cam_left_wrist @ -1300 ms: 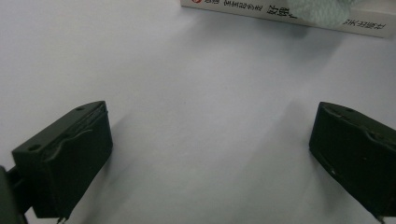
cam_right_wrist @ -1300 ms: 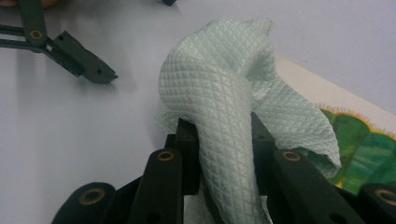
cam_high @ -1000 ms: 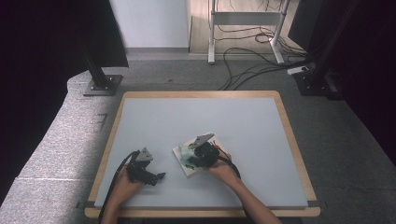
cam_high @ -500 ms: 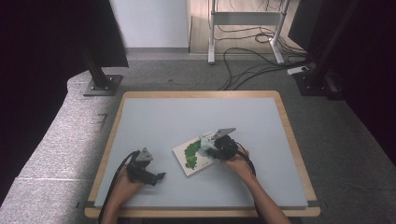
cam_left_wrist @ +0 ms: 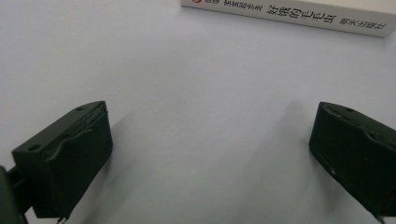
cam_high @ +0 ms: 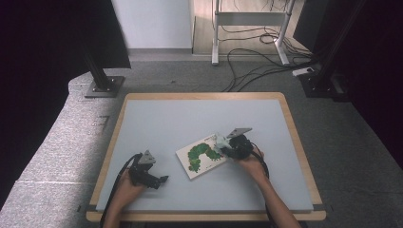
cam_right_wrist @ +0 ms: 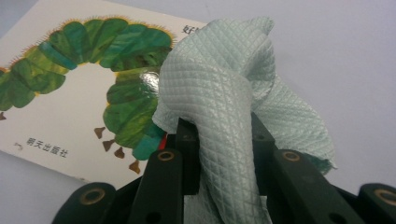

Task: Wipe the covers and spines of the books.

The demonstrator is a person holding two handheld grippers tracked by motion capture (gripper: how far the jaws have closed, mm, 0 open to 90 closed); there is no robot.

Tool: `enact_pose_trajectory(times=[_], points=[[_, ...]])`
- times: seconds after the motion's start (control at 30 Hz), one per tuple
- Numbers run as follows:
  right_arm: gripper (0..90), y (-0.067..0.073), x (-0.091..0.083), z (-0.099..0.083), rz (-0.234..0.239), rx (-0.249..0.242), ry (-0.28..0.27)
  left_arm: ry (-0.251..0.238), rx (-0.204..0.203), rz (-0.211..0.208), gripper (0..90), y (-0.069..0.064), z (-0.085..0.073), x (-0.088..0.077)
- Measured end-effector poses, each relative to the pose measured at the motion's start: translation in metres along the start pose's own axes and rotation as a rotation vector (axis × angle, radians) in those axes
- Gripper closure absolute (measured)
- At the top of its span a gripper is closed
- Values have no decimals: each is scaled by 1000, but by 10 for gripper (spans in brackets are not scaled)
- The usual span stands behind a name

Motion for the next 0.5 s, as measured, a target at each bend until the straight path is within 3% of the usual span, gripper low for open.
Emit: enact_pose_trajectory(times=[0.5], points=[[720, -10, 19, 19, -45, 9, 16, 0, -1, 0, 0, 0, 0, 0]])
Point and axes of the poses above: each handheld gripper's, and its own axes: x roughly forward along the jaws, z roughly out of its top, y roughly to its left, the point moved 8 cm from there along x, roughly forward along the jaws, and after that the axes turned 9 degrees about -z, right-handed, at the moved point
